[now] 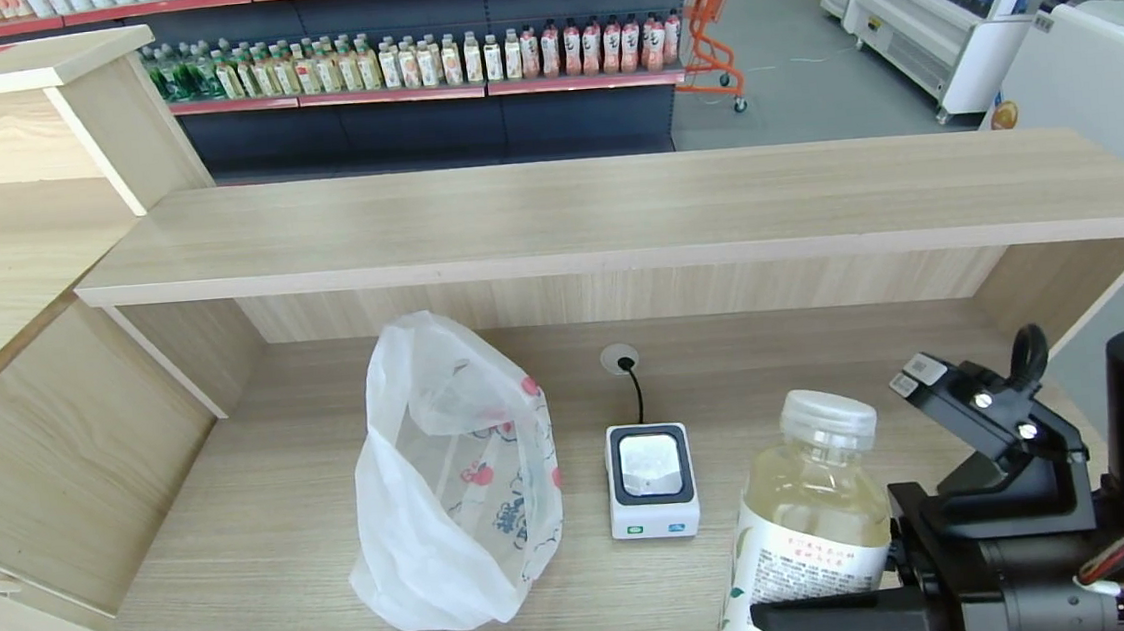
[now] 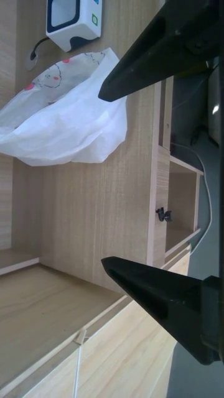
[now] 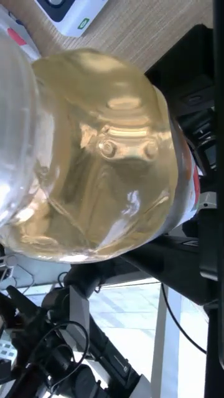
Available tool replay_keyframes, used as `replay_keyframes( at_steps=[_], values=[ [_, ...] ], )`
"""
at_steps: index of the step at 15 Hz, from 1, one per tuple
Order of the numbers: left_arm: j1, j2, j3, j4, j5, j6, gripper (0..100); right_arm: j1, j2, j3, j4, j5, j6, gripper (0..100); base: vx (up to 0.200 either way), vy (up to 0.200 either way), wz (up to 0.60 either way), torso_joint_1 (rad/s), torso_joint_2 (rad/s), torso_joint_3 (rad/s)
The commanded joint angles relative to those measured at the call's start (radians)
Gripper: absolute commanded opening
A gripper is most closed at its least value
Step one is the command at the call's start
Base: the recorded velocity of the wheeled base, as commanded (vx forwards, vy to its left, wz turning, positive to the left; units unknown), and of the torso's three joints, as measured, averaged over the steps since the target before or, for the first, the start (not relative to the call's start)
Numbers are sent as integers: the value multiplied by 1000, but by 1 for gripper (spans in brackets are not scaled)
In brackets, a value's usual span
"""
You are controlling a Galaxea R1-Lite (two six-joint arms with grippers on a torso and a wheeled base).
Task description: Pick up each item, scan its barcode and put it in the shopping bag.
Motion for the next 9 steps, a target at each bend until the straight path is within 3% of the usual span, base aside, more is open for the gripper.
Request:
replay_keyframes(
  at_steps=[1,6,8,9],
  values=[
    [-1,0,0,0,0,0,100,0,-3,1,0,-17,-2,0,0,0,0,0,0,0],
    [1,0,0,0,0,0,100,-7,-9,3,-3,-56,-31,0,0,0,0,0,0,0],
    [-1,0,0,0,0,0,100,-41,-27,-2,-2,-90,-154,0,0,0,0,0,0,0],
    [-1,0,0,0,0,0,100,-118,-29,0,0,-99,-318,0,0,0,0,0,0,0]
  ],
)
